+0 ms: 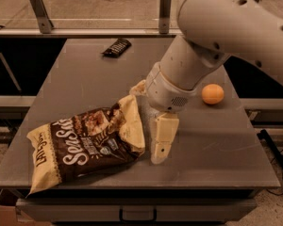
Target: Move brown chip bag near rxbar chocolate
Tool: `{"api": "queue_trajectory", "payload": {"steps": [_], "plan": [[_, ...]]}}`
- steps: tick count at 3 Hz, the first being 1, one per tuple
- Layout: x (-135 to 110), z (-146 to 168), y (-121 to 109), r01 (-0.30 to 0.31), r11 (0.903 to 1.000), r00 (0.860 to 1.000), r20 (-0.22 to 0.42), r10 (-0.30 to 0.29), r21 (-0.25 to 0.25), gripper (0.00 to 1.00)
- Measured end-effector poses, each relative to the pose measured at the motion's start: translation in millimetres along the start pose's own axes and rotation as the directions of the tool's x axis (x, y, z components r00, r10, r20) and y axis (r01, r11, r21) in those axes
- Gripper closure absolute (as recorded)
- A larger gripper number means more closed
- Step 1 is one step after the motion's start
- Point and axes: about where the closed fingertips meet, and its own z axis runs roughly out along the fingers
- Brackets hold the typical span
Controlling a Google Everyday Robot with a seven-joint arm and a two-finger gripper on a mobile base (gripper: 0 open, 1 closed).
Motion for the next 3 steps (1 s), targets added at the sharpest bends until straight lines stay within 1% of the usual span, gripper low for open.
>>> {"api": "queue_trajectory", "payload": {"steps": [1, 2, 3], "plan": [[-28, 19, -5, 0.057, 0.9984, 0.997, 0.056, -0.056, -0.006, 0.00], [-44, 50, -2, 0.098, 0.9951, 0.991, 0.093, -0.096, -0.016, 0.02], [-41, 66, -2, 0.087, 0.9961, 0.991, 0.107, -0.085, -0.015, 0.25]]}}
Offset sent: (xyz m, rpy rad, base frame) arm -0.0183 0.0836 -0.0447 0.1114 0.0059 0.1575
